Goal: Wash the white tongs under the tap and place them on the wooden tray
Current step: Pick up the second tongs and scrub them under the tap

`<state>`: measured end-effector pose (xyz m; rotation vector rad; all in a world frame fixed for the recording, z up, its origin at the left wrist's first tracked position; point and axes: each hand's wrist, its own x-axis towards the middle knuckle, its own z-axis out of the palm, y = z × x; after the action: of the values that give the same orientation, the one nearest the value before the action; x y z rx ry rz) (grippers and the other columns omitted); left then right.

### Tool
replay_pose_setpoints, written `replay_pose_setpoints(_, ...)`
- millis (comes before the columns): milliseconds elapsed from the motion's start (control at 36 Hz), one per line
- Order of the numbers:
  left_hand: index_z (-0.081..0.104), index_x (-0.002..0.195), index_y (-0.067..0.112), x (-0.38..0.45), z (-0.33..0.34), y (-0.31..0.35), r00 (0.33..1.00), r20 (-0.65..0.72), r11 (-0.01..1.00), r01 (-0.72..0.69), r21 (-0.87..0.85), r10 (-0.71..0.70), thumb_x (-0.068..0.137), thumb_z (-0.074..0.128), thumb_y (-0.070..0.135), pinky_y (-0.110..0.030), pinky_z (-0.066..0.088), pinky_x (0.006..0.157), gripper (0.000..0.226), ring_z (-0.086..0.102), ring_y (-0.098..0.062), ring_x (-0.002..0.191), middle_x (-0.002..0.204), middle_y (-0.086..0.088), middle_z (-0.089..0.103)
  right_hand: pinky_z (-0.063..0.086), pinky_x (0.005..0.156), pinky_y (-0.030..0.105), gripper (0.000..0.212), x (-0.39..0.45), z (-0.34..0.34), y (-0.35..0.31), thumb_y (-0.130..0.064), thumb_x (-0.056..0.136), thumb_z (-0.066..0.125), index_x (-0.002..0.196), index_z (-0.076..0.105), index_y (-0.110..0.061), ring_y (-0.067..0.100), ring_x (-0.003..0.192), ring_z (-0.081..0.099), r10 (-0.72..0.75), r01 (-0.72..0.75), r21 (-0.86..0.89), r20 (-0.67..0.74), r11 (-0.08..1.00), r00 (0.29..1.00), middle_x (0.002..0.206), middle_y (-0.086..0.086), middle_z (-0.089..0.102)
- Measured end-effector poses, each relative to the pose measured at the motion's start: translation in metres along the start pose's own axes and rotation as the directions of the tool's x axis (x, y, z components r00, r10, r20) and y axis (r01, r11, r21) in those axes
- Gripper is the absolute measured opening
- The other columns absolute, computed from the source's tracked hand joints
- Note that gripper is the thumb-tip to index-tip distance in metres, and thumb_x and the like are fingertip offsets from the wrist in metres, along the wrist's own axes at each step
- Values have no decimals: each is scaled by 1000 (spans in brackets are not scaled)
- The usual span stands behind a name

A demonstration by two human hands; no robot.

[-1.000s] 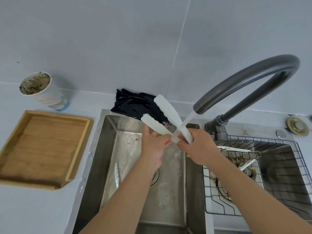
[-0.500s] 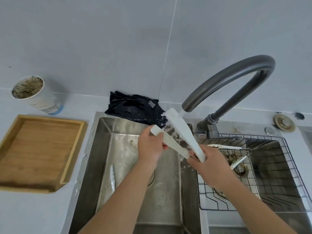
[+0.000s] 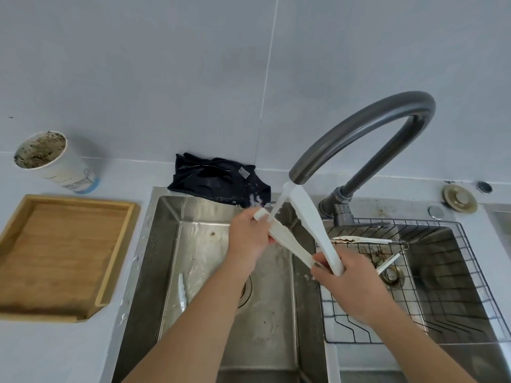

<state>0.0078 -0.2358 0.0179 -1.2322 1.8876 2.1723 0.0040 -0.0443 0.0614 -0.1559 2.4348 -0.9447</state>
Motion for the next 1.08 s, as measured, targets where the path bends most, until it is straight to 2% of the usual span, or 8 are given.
replay_pose_setpoints(111,71,85,9,2,-1,3,1000,9,1000,-29,3,29,100,50,8,-43,64,73,27,73,-31,89,94,-17,73,50,50,19,12,-2,-5,2,-18,87,75,96,71,-25,11,58,59,0,2,43,-29,999,1000,80,-1,70)
replay_pose_setpoints(222,69,87,12,1,-4,5,997,58,991,52,-123,-46,103,48,10,-35,62,71,26,72,-26,90,95,-14,73,59,60,41,5,1,-13,7,-23,86,76,89,76,-27,25,57,66,42,-33,137,-62,990,997,70,3,73)
replay_pose_setpoints(333,67,108,5,-3,-12,0,984,116,943,164,-289,-136,103,50,12,-34,59,77,19,73,-30,100,106,-19,74,61,57,31,23,6,-15,7,-27,87,75,108,67,-35,17,55,67,51,-34,243,-62,970,997,76,-5,76)
replay_pose_setpoints(472,67,104,5,-9,-19,-4,977,116,871,214,-443,-181,103,52,14,-32,58,74,18,76,-25,89,102,-17,76,62,56,38,44,8,-12,4,-21,85,78,118,58,-42,17,64,70,10,26,340,-104,940,995,82,-1,76)
replay_pose_setpoints(667,69,105,8,-17,-27,2,976,107,815,219,-536,-192,99,60,19,-40,59,85,16,76,-24,77,86,-11,74,63,58,39,31,14,-4,2,-26,93,68,122,65,-35,24,73,71,22,56,414,-180,908,983,77,5,71)
replay_pose_setpoints(750,65,96,7,-18,-32,2,978,81,817,204,-540,-191,100,58,23,-41,59,85,18,75,-26,77,84,-12,72,62,58,43,26,20,2,-1,-29,95,65,120,68,-36,19,64,65,30,59,384,-221,921,975,78,8,70)
replay_pose_setpoints(833,63,95,7,-17,-36,3,984,48,833,170,-527,-171,99,61,31,-40,60,84,24,74,-26,83,89,-14,71,56,54,30,30,27,5,-6,-37,97,59,127,63,-40,15,60,60,0,62,283,-214,957,977,84,5,68)
replay_pose_setpoints(1083,69,96,10,-23,-51,12,997,-63,866,9,-500,-47,101,57,31,-32,58,70,25,75,-22,83,94,-11,76,51,62,24,44,40,15,-27,-59,84,66,121,57,-38,9,75,61,-113,116,-21,120,993,986,90,-5,63)
